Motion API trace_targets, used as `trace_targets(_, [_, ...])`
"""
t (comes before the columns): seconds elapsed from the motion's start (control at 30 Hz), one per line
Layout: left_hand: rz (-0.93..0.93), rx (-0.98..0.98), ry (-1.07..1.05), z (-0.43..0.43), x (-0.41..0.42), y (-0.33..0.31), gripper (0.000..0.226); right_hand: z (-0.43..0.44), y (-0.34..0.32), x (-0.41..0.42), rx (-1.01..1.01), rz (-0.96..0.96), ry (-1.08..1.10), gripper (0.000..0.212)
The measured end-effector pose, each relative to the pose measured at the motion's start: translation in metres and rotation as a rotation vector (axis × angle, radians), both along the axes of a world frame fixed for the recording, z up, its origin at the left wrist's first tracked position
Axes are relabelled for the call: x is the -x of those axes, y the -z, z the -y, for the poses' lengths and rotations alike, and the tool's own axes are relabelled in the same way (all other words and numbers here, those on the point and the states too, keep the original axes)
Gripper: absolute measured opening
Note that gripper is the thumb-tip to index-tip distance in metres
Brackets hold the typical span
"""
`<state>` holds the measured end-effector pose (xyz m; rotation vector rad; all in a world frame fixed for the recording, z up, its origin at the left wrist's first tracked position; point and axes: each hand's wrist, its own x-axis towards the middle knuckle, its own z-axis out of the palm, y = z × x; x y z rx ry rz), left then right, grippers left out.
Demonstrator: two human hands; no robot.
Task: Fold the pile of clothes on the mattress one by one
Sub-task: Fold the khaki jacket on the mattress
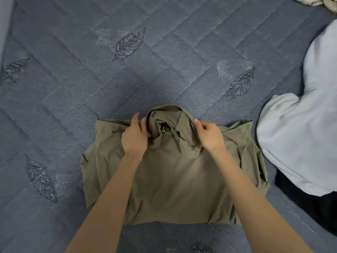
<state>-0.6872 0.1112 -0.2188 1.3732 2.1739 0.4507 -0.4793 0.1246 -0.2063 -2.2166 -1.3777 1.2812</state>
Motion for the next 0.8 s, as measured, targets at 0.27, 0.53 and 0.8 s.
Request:
trace_targets(0.27, [0.123, -0.036, -0.003, -0.003, -0.001, 0.002, 0.027, -0.016, 0.001, 0.007, -0.082, -0.026, 0.031, 0.033])
trace_targets(0.53, [0.63, -0.004, -0.173, -0.005, 0.007, -0.008, 0.041, -0.026, 0.002, 0.009, 0.124, -0.272, 0.246, 0.026])
trace_targets(0.8, [0.729, 0.131, -0.087, -0.016, 0.006, -0.018, 0.024, -0.022, -0.015, 0.007, 0.133, -0.601, 0.205, 0.016])
